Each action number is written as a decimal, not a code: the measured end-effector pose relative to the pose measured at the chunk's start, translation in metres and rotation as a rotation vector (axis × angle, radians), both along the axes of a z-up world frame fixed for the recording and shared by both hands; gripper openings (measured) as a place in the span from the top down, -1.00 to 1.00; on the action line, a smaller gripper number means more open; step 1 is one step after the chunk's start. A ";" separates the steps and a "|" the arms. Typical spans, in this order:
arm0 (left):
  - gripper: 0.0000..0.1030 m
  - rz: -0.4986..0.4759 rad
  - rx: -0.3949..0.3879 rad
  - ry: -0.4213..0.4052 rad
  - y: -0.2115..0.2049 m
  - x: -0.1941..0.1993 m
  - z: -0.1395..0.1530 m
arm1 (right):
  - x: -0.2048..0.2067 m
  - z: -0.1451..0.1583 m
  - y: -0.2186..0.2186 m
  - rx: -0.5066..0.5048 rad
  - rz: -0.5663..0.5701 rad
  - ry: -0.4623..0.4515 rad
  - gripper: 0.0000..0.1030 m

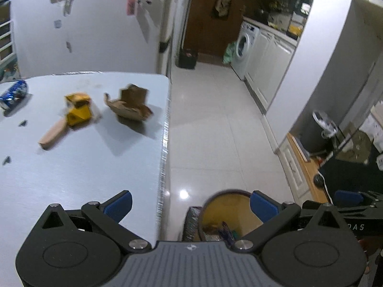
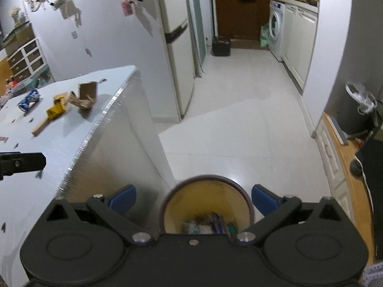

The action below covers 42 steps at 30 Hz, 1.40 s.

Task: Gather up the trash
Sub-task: 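Move both open tools up from the bin back over the table, then grasp the torn brown cardboard with right tool while left tool grasps tan strip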

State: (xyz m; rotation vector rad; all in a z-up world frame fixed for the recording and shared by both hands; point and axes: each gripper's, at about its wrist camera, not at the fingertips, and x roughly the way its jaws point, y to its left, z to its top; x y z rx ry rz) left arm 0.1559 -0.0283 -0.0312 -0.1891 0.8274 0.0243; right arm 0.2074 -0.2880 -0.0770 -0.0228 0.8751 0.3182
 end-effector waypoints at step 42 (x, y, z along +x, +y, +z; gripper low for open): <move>-1.00 0.139 -0.052 -0.115 0.270 0.021 -0.026 | 0.104 0.033 0.322 -0.211 0.486 -0.271 -1.00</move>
